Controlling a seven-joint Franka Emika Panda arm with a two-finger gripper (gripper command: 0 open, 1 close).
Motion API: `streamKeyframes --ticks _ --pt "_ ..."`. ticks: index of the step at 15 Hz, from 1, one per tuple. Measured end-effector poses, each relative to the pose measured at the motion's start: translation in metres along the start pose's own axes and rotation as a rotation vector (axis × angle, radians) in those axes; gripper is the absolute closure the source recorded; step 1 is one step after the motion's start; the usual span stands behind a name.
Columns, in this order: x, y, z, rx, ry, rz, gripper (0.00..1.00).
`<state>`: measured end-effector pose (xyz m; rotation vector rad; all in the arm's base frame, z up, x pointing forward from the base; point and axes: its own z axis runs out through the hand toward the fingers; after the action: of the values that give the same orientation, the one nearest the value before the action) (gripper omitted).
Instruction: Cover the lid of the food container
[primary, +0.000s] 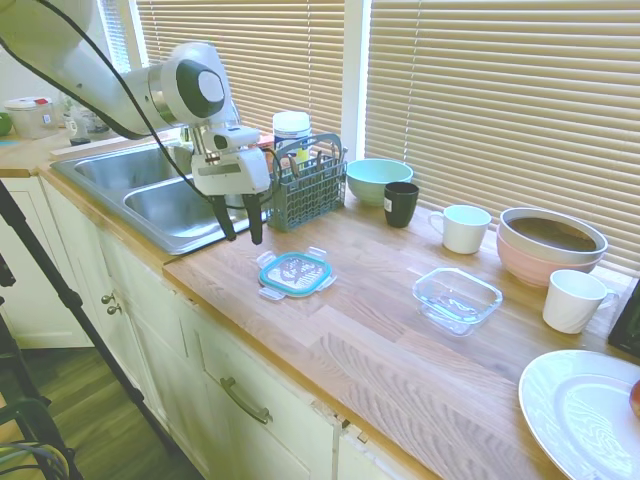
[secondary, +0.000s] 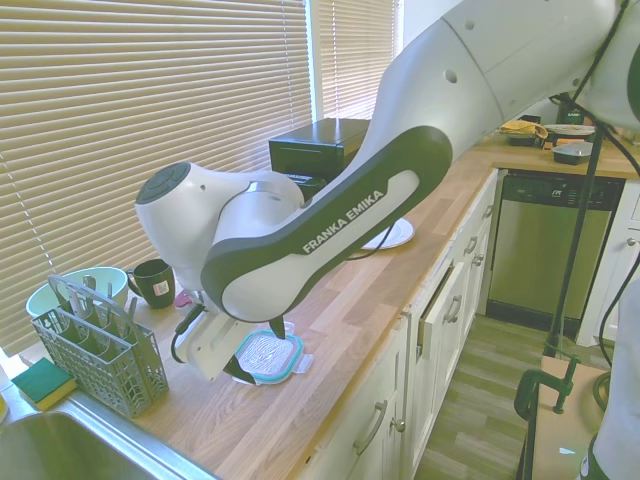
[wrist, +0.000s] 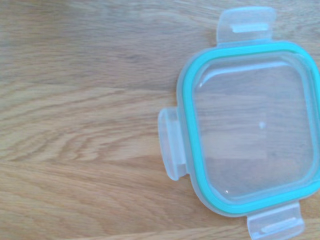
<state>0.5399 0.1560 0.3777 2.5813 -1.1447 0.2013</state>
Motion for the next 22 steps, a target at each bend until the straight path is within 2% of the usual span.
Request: streamKeyframes --ticks 3,9,14,22 --pt "0.003 -0.011 0.011 -0.03 0.02 -0.002 0.0" --pt "-0.003 -0.028 0.031 -0.06 0.016 -0.027 0.0" --pt "-0.005 -0.039 0.053 -0.1 0.054 -0.038 0.0" --pt "0.018 -0.05 0.059 -0.108 0.092 -0.025 0.0"
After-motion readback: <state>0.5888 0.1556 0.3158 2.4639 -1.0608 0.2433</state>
